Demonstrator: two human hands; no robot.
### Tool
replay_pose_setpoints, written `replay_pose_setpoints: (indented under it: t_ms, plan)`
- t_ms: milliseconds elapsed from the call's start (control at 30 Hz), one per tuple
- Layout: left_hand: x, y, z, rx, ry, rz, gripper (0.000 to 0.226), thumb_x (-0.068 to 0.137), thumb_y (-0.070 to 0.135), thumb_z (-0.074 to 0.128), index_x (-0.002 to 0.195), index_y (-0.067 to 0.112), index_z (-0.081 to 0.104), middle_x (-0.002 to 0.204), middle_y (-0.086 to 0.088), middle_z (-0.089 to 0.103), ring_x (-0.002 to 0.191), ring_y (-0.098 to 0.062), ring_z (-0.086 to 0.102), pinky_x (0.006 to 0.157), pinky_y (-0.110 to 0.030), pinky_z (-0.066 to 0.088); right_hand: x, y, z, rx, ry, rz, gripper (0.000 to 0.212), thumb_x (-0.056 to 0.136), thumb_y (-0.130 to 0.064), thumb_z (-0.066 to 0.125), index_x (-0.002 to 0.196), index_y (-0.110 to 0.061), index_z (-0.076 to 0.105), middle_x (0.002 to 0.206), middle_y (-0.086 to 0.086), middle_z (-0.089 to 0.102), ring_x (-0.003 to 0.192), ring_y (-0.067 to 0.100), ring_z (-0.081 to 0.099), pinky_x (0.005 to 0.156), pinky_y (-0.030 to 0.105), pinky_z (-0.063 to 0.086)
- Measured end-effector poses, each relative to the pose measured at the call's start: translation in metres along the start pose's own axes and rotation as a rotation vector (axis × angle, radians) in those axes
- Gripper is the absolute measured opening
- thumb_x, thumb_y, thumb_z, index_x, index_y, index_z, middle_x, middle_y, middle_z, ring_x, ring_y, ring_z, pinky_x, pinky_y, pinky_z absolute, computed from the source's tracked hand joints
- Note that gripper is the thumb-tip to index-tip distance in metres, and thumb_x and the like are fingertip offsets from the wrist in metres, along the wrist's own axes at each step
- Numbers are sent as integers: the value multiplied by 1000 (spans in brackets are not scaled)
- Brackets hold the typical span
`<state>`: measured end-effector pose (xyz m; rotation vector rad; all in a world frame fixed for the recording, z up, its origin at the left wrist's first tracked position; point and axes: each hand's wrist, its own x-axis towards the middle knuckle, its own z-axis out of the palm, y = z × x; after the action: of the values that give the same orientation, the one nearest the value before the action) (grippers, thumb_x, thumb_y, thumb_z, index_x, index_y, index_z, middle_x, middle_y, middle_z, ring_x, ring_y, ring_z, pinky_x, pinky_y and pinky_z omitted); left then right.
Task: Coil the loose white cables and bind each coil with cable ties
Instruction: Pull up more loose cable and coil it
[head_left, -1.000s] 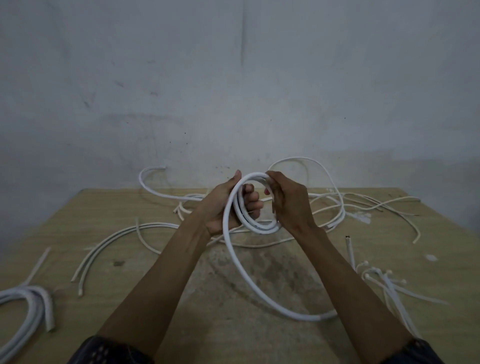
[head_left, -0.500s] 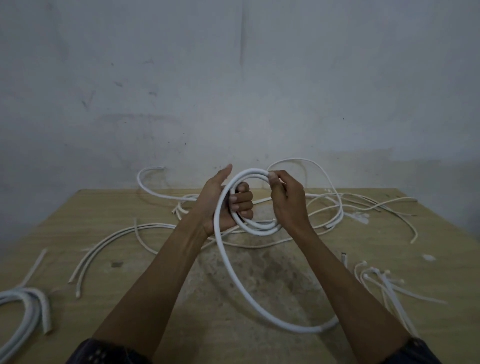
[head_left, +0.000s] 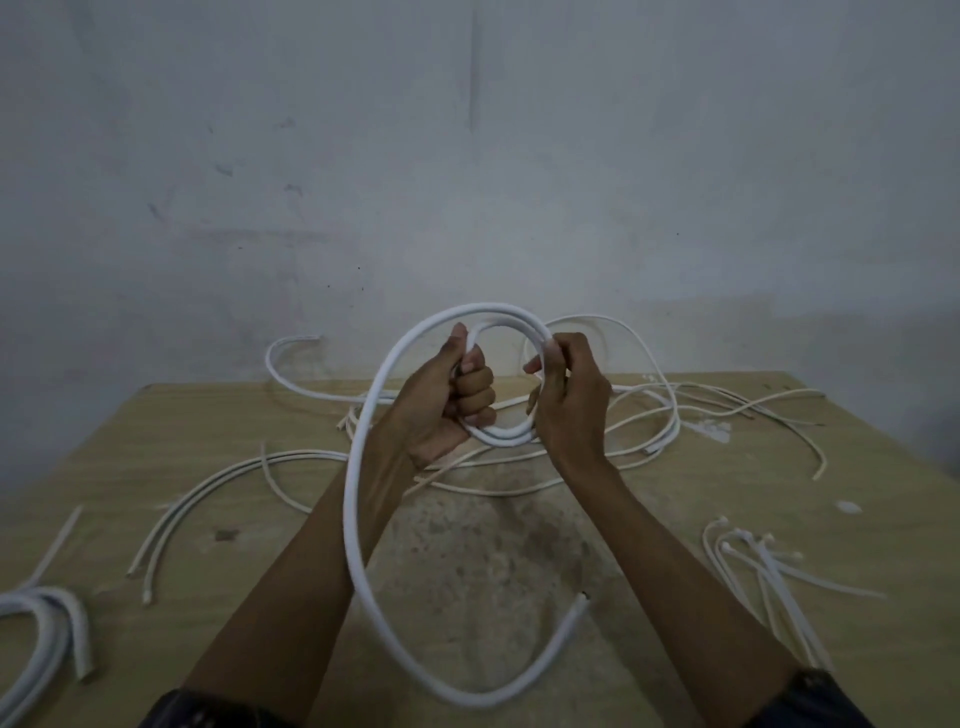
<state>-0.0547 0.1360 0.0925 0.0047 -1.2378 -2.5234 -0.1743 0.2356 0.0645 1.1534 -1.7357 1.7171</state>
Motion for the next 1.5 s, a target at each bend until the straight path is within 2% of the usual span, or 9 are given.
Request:
replay_pose_setpoints:
  t_ms: [200,367,633,767,833,1133,1233,1367,1500]
  plan:
    - [-1,1,-1,40,50,-79,49,106,45,31,65,18,36,48,9,17,44,-11,6,41,-23,13,0,16,-6,-107,-184,-132,31,103,-3,46,131,-9,59,76,3,66,63,5,51,61,7,36]
    - [-4,6,-10,-61,18,-143,52,107,41,27,61,19,40,53,7,11,43,-11,6,42,-22,13,7,11,-16,56,-385,-97,31,107,-13,45,135,-14,57,75,7,61,62,16,55,59,26,44]
    - [-6,4,-32,-327,-155,-233,59,103,54,20,70,13,46,55,8,19,44,-10,15,47,-25,20,17,-1,-38,406,-740,209,33,108,-10,38,132,-14,61,74,10,48,49,25,36,44,29,38]
    - [-9,1,-43,-374,-270,-234,55,98,62,21,79,15,41,60,5,25,47,-12,21,52,-27,21,21,-6,-40,397,-784,248,56,107,-18,43,155,-40,25,79,13,56,54,25,52,48,31,49]
    - [-13,6,-40,-302,-303,-217,45,93,63,30,79,19,33,61,7,24,48,-10,18,53,-26,18,24,-9,-41,336,-817,252,53,108,-17,41,156,-35,25,79,10,59,53,27,57,47,33,52]
    - [-13,9,-30,-215,-325,-273,15,82,33,35,76,19,33,63,7,19,50,-9,11,54,-27,19,14,-18,-24,91,-512,-34,33,110,-30,34,132,-25,57,59,-15,51,49,5,42,54,24,35]
    - [-9,7,-31,-213,-300,-295,30,89,45,33,77,17,37,62,6,21,50,-10,16,53,-27,19,10,-18,-23,350,-528,161,32,109,-27,37,132,-20,59,71,-2,55,56,17,50,51,31,42]
    - [-10,6,-31,-183,-254,-354,60,88,75,36,74,17,37,61,5,21,50,-10,14,51,-26,16,5,-20,-18,579,-506,418,29,107,-23,44,128,-17,64,72,6,43,49,15,24,43,21,23]
    - [-12,7,-29,-161,-282,-379,35,92,48,38,77,17,37,63,6,21,51,-10,14,53,-27,19,12,-23,-20,568,-519,435,19,104,-24,52,103,-13,68,59,2,27,47,13,17,41,19,22]
